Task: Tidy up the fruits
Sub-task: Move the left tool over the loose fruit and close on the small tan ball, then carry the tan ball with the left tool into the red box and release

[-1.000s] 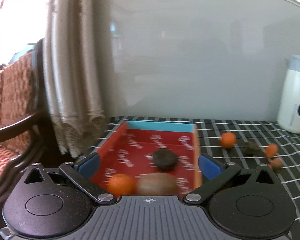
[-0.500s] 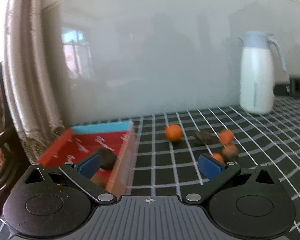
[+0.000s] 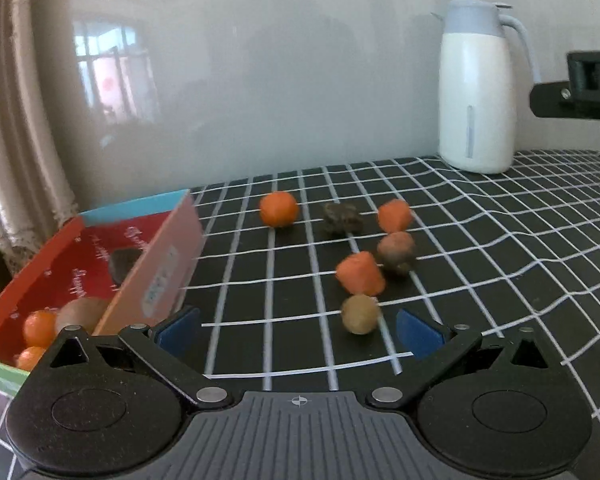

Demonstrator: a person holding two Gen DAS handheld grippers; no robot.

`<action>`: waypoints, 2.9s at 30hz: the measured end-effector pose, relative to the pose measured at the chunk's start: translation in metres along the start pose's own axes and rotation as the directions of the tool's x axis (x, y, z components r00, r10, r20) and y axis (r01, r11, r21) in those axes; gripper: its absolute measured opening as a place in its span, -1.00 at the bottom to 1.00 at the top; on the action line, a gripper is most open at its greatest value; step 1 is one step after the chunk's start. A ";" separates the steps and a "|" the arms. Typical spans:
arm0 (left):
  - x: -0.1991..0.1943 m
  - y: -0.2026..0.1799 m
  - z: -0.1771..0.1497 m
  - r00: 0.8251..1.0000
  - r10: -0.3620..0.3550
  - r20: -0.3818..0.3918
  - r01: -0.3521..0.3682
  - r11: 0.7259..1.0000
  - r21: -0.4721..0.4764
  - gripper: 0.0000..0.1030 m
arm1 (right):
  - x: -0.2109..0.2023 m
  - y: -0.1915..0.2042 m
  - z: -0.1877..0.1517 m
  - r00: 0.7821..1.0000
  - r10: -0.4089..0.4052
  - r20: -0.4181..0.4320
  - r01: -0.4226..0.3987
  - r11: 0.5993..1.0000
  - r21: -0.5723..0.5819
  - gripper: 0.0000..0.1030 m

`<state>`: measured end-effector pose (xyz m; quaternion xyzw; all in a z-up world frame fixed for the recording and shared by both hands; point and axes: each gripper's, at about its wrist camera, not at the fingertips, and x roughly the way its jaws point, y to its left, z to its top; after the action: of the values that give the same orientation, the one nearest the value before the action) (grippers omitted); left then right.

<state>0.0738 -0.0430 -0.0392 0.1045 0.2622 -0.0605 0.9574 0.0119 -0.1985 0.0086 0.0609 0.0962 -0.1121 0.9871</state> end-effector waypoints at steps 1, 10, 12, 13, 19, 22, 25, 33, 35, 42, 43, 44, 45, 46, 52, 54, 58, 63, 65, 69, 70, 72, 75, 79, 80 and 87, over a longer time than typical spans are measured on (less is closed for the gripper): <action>0.002 -0.003 0.000 1.000 -0.012 -0.001 0.012 1.000 0.008 1.00 | 0.000 -0.002 0.000 1.000 -0.001 0.001 0.001 1.000 -0.001 0.50; 0.015 -0.025 0.002 0.999 0.024 -0.025 -0.022 0.997 0.071 1.00 | 0.001 -0.011 -0.002 1.000 -0.011 -0.007 0.011 1.000 0.000 0.50; 0.018 -0.027 0.002 0.999 0.017 -0.034 -0.014 0.998 0.067 1.00 | 0.002 -0.012 -0.002 1.000 -0.012 -0.008 0.012 1.000 -0.003 0.50; 0.019 -0.027 0.003 0.999 0.003 -0.040 0.000 0.998 0.061 1.00 | 0.003 -0.013 -0.002 1.000 -0.012 -0.008 0.012 1.000 -0.004 0.50; 0.027 -0.032 0.003 0.999 -0.002 -0.051 0.004 0.999 0.051 0.79 | 0.003 -0.018 -0.003 1.000 -0.022 -0.011 0.022 1.000 -0.013 0.49; 0.031 -0.031 0.002 0.998 -0.017 -0.059 0.018 1.000 0.018 0.55 | 0.004 -0.021 -0.003 1.000 -0.026 -0.011 0.026 1.000 -0.013 0.49; 0.032 -0.033 0.003 0.998 -0.018 -0.054 0.019 1.000 0.018 0.40 | 0.004 -0.024 -0.003 0.999 -0.031 -0.010 0.031 0.999 -0.012 0.49; 0.029 -0.036 0.003 0.999 -0.021 -0.042 0.022 0.999 0.027 -0.48 | 0.004 -0.022 -0.003 1.000 -0.021 -0.010 0.021 1.000 -0.010 0.49; 0.027 -0.036 0.003 0.999 -0.020 -0.034 0.022 0.999 0.034 -0.48 | 0.004 -0.022 -0.003 1.000 -0.020 -0.011 0.020 1.000 -0.007 0.49; 0.013 -0.032 0.007 1.000 -0.024 0.011 0.024 0.999 0.040 -0.48 | 0.008 -0.023 -0.004 1.000 -0.020 -0.016 0.020 1.000 -0.006 0.49; 0.012 -0.030 0.009 1.000 -0.025 0.017 0.024 0.999 0.038 -0.48 | 0.008 -0.023 -0.004 1.000 -0.019 -0.017 0.019 1.000 -0.006 0.49; 0.010 -0.028 0.010 0.999 -0.024 0.024 0.023 0.999 0.035 -0.48 | 0.009 -0.022 -0.004 1.000 -0.018 -0.019 0.018 1.000 -0.006 0.49; 0.008 -0.026 0.011 0.999 -0.022 0.032 0.021 0.999 0.031 -0.48 | 0.010 -0.022 -0.005 1.000 -0.017 -0.021 0.017 1.000 -0.006 0.49; 0.004 -0.024 0.012 0.999 -0.019 0.043 0.018 0.999 0.026 -0.48 | 0.010 -0.021 -0.005 1.000 -0.016 -0.023 0.015 1.000 -0.007 0.49; -0.009 -0.007 0.019 0.995 0.016 0.095 -0.017 1.000 0.008 -0.48 | 0.010 -0.012 -0.006 1.000 -0.005 -0.023 0.005 1.000 -0.012 0.49; -0.012 0.000 0.020 0.994 0.031 0.105 -0.031 1.000 0.004 -0.48 | 0.011 -0.009 -0.007 1.000 -0.002 -0.024 0.001 1.000 -0.012 0.49; -0.015 0.016 0.020 0.992 0.059 0.115 -0.058 0.998 -0.012 -0.48 | 0.012 0.001 -0.008 1.000 0.011 -0.027 -0.012 1.000 -0.010 0.49; -0.019 0.036 0.019 0.989 0.089 0.122 -0.085 0.996 -0.032 -0.48 | 0.013 0.020 -0.009 0.999 0.041 -0.030 -0.041 0.999 -0.019 0.49; -0.020 0.045 0.018 0.986 0.105 0.127 -0.100 0.994 -0.042 -0.48 | 0.015 0.026 -0.010 0.998 0.050 -0.033 -0.051 0.998 -0.022 0.49; -0.022 0.067 0.015 0.982 0.143 0.127 -0.135 0.988 -0.070 -0.48 | 0.017 0.042 -0.013 0.997 0.069 -0.039 -0.070 0.997 -0.031 0.49; -0.022 0.073 0.014 0.980 0.154 0.126 -0.146 0.986 -0.075 -0.48 | 0.017 0.046 -0.014 0.997 0.072 -0.040 -0.073 0.997 -0.034 0.49; -0.021 0.085 0.013 0.978 0.173 0.117 -0.163 0.982 -0.093 -0.48 | 0.018 0.053 -0.015 0.996 0.081 -0.045 -0.083 0.996 -0.040 0.49; -0.022 0.103 0.010 0.974 0.198 0.110 -0.185 0.976 -0.116 -0.48 | 0.018 0.065 -0.017 0.994 0.093 -0.050 -0.096 0.994 -0.052 0.49; -0.024 0.124 0.006 0.968 0.230 0.104 -0.215 0.967 -0.136 -0.48 | 0.018 0.080 -0.021 0.993 0.108 -0.056 -0.112 0.992 -0.064 0.49; -0.024 0.128 0.005 0.966 0.236 0.103 -0.221 0.965 -0.140 -0.48 | 0.018 0.083 -0.022 0.992 0.112 -0.057 -0.116 0.991 -0.065 0.49; -0.025 0.161 -0.006 0.954 0.290 0.080 -0.274 0.948 -0.163 -0.48 | 0.019 0.110 -0.025 0.987 0.149 -0.063 -0.153 0.986 -0.069 0.49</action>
<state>0.0770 0.1161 -0.0043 0.0652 0.1984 0.0918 0.9736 0.0515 -0.0927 -0.0090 0.0350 0.1239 -0.0317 0.9912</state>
